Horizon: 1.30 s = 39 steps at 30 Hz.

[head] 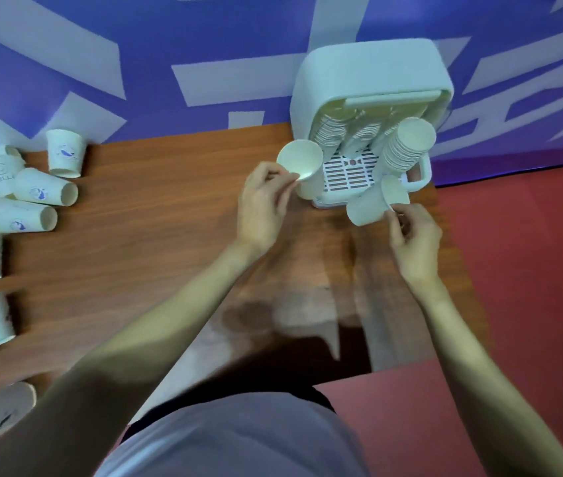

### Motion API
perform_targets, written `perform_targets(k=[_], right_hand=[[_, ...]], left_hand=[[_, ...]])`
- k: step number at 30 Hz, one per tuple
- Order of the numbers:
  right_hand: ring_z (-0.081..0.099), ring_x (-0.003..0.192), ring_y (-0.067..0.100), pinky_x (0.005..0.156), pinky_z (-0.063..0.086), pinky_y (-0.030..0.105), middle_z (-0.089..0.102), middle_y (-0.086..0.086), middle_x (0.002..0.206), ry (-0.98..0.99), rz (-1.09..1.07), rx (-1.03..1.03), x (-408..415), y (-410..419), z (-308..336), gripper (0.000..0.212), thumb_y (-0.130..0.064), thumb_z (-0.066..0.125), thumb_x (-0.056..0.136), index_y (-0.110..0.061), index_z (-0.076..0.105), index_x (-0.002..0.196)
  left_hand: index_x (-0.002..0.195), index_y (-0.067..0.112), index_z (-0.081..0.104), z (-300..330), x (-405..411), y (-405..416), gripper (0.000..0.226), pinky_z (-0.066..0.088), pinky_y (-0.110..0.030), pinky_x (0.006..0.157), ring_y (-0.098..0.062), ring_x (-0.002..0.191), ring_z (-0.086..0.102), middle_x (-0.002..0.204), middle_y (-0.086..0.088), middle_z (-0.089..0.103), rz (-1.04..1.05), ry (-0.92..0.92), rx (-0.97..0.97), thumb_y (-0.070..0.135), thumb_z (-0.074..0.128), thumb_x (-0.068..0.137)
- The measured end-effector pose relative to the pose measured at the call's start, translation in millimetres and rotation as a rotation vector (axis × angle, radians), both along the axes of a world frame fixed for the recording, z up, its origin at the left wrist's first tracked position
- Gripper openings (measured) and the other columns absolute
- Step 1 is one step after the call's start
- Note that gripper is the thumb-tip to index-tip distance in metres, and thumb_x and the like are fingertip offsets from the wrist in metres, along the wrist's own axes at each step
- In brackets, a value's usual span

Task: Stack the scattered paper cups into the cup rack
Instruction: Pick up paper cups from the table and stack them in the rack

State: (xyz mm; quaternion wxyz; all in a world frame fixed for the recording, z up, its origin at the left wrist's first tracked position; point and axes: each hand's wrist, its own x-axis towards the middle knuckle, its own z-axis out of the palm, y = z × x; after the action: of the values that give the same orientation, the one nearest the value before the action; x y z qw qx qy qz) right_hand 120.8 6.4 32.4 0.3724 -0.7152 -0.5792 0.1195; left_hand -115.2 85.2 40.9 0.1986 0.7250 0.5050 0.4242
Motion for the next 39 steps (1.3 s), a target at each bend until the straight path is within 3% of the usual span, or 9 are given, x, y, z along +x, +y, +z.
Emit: perform_targets(k=[5,11,20,23,28,32,36,39], right_hand=[[0.051,0.068,0.013,0.062,0.034,0.007,0.061,0.008,0.083,0.020,-0.051,0.106,37,14,13,0.012,-0.006,0.057,0.092,-0.002,0.067,0.096],[0.047,0.067,0.006,0.062,0.036,0.005,0.062,0.012,0.086,0.018,-0.042,0.152,56,28,13,0.012,-0.003,0.057,0.092,0.000,0.068,0.098],[0.051,0.068,0.014,0.062,0.036,0.006,0.062,0.013,0.088,-0.032,0.052,0.117,63,44,3,0.016,-0.004,0.057,0.092,0.000,0.069,0.102],[0.051,0.070,0.012,0.064,0.035,0.002,0.061,0.013,0.089,-0.040,0.089,0.136,60,51,1,0.017,-0.005,0.057,0.092,0.000,0.069,0.103],[0.054,0.071,0.013,0.063,0.040,0.018,0.062,0.010,0.090,-0.041,0.121,0.170,46,74,1,0.016,-0.005,0.057,0.091,-0.003,0.069,0.102],[0.057,0.068,0.020,0.065,0.040,0.021,0.063,0.011,0.088,-0.091,0.160,0.141,28,89,-4,0.015,-0.005,0.059,0.089,-0.003,0.069,0.099],[0.060,0.072,0.029,0.062,0.048,0.037,0.062,0.014,0.090,-0.135,0.189,0.025,15,93,-18,0.016,-0.006,0.058,0.090,-0.002,0.069,0.101],[0.060,0.079,0.034,0.065,0.048,0.040,0.061,0.015,0.094,-0.183,0.213,-0.090,7,92,-28,0.018,-0.007,0.057,0.091,-0.001,0.068,0.104]], left_hand=[[0.089,0.004,0.072,0,66,36,0.011,0.048,-0.034,0.075,-0.027,0.084,0.059,0.090,-0.013,0.062,-0.093,0.175,-0.016,0.011,0.064,0.086],[0.098,0.001,0.071,-25,104,58,0.021,0.044,-0.036,0.083,-0.031,0.099,0.056,0.104,-0.015,0.059,-0.202,0.378,-0.174,0.016,0.057,0.091],[0.105,0.005,0.067,-52,125,69,0.023,0.042,-0.031,0.089,-0.023,0.109,0.050,0.114,-0.007,0.055,-0.208,0.469,-0.417,0.017,0.051,0.095],[0.114,0.010,0.065,-53,122,66,0.025,0.047,-0.036,0.087,-0.025,0.113,0.050,0.123,-0.006,0.054,-0.236,0.533,-0.419,0.020,0.051,0.096],[0.116,0.009,0.062,-45,102,52,0.027,0.051,-0.042,0.080,-0.028,0.108,0.056,0.122,-0.007,0.057,-0.214,0.475,-0.293,0.023,0.053,0.094],[0.112,0.006,0.061,-38,72,40,0.024,0.050,-0.041,0.079,-0.032,0.102,0.057,0.113,-0.011,0.059,-0.144,0.426,-0.248,0.017,0.052,0.093],[0.107,0.010,0.063,-35,37,29,0.019,0.046,-0.038,0.072,-0.033,0.093,0.058,0.101,-0.012,0.059,-0.039,0.422,-0.246,0.016,0.053,0.091],[0.110,0.009,0.062,-33,11,21,0.022,0.048,-0.040,0.074,-0.034,0.096,0.058,0.105,-0.012,0.059,0.007,0.429,-0.278,0.017,0.053,0.091]])
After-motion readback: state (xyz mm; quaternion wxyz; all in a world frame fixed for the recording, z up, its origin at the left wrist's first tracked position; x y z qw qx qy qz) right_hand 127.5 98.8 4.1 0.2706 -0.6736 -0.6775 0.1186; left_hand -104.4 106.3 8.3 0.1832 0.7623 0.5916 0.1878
